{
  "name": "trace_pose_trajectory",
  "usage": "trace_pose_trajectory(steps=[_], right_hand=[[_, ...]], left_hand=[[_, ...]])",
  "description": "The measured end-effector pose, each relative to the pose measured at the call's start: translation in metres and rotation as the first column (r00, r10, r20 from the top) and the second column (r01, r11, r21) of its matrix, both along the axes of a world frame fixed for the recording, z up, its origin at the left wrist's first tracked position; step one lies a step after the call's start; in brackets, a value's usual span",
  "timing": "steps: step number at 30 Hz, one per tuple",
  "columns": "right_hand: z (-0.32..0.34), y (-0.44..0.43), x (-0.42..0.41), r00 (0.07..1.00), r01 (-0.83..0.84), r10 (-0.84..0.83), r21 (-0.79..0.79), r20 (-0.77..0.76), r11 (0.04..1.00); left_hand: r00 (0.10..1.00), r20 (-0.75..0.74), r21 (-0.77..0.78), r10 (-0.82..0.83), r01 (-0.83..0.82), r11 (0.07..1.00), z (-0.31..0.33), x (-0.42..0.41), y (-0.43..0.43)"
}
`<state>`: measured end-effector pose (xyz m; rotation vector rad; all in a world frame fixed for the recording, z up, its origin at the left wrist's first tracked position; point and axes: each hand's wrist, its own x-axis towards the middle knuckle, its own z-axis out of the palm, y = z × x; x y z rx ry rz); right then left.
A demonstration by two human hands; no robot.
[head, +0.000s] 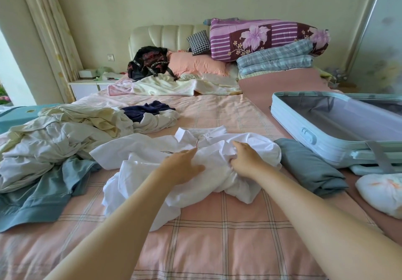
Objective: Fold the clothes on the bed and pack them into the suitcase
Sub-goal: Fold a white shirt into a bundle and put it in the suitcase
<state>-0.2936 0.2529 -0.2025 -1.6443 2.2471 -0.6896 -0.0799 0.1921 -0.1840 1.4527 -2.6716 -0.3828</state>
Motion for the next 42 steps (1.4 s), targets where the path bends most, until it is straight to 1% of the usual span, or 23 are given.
trace_pose_trajectory(steps=[1, 2, 5, 7, 9, 10, 12, 13, 15, 17, 18, 20, 21, 23, 24, 25, 27, 29, 30, 32, 35, 38, 42], right_hand=[[-0.003, -0.003, -0.003, 1.0, 0.001, -0.002, 0.034, 0.011, 0.999], [-0.004, -0.006, -0.005, 1.0, 0.006, -0.007, 0.057, 0.015, 0.998], [-0.007, -0.012, -0.009, 0.999, 0.031, -0.031, -0.005, 0.041, 0.999], [0.0, -0.01, -0.008, 0.991, 0.064, -0.053, -0.087, 0.123, 0.994], [0.013, -0.002, -0.005, 0.955, 0.061, -0.008, -0.17, 0.295, 0.983], [0.022, 0.005, -0.004, 0.902, 0.059, 0.036, -0.205, 0.43, 0.977], [0.038, 0.023, -0.005, 0.72, 0.033, 0.134, -0.226, 0.681, 0.974], [0.045, 0.032, -0.007, 0.644, -0.004, 0.175, -0.225, 0.745, 0.974], [0.056, 0.054, -0.01, 0.598, -0.121, 0.24, -0.21, 0.764, 0.97], [0.063, 0.075, -0.013, 0.61, -0.271, 0.256, -0.106, 0.75, 0.957], [0.066, 0.085, -0.015, 0.626, -0.369, 0.25, -0.002, 0.739, 0.929], [0.071, 0.102, -0.019, 0.608, -0.579, 0.208, 0.248, 0.766, 0.777], [0.073, 0.109, -0.02, 0.567, -0.649, 0.164, 0.316, 0.807, 0.692], [0.074, 0.118, -0.019, 0.519, -0.687, 0.075, 0.363, 0.851, 0.63], [0.074, 0.12, -0.017, 0.553, -0.673, 0.079, 0.389, 0.829, 0.629], [0.073, 0.12, -0.015, 0.621, -0.633, 0.111, 0.413, 0.776, 0.655], [0.066, 0.117, -0.014, 0.772, -0.463, 0.144, 0.393, 0.619, 0.794], [0.058, 0.108, -0.021, 0.886, -0.239, 0.088, 0.286, 0.456, 0.928], [0.055, 0.102, -0.026, 0.925, -0.139, 0.046, 0.223, 0.378, 0.965], [0.048, 0.09, -0.037, 0.959, 0.0, -0.026, 0.09, 0.282, 0.996], [0.041, 0.066, -0.053, 0.981, 0.087, -0.08, -0.029, 0.178, 0.996], [0.037, 0.032, -0.065, 0.991, 0.085, -0.079, -0.055, 0.105, 0.995], [0.032, -0.021, -0.072, 1.0, 0.015, -0.015, -0.026, 0.007, 1.0]], left_hand=[[0.999, 0.045, -0.025, 0.02, -0.019, 0.999, -0.003, -0.001, -0.005], [0.998, 0.037, -0.039, 0.047, -0.045, 0.998, -0.005, -0.002, -0.011], [0.985, -0.143, -0.003, 0.1, -0.101, 0.995, -0.005, -0.004, -0.022], [0.971, -0.217, 0.0, 0.105, -0.107, 0.994, -0.001, -0.006, -0.023], [0.971, -0.222, 0.023, 0.085, -0.082, 0.996, 0.004, -0.005, -0.018], [0.973, -0.223, 0.03, 0.06, -0.055, 0.998, 0.006, -0.003, -0.015], [0.978, -0.207, 0.034, 0.028, -0.022, 0.999, 0.014, 0.002, -0.006], [0.979, -0.202, 0.03, 0.004, 0.002, 1.0, 0.019, 0.005, 0.002], [0.976, -0.205, 0.046, -0.073, 0.084, 0.995, 0.028, 0.012, 0.016], [0.986, -0.114, 0.098, -0.125, 0.136, 0.986, 0.041, 0.017, 0.036], [0.987, -0.027, 0.166, -0.158, 0.161, 0.973, 0.049, 0.019, 0.049], [0.952, 0.158, 0.373, -0.263, 0.189, 0.908, 0.063, 0.023, 0.073], [0.922, 0.208, 0.486, -0.327, 0.193, 0.853, 0.067, 0.024, 0.083], [0.894, 0.192, 0.645, -0.405, 0.196, 0.739, 0.073, 0.024, 0.097], [0.902, 0.148, 0.689, -0.406, 0.201, 0.696, 0.076, 0.024, 0.102], [0.913, 0.095, 0.728, -0.398, 0.209, 0.653, 0.076, 0.022, 0.101], [0.921, -0.002, 0.751, -0.389, 0.258, 0.608, 0.078, 0.015, 0.097], [0.937, -0.082, 0.692, -0.339, 0.298, 0.658, 0.079, 0.002, 0.093], [0.944, -0.12, 0.644, -0.307, 0.31, 0.7, 0.078, -0.006, 0.089], [0.948, -0.187, 0.539, -0.256, 0.317, 0.78, 0.074, -0.025, 0.081], [0.958, -0.193, 0.378, -0.213, 0.273, 0.885, 0.06, -0.052, 0.053], [0.986, -0.077, 0.141, -0.149, 0.159, 0.977, 0.041, -0.068, 0.012], [0.998, 0.045, -0.09, -0.036, 0.04, 0.995, 0.026, -0.071, -0.053]])
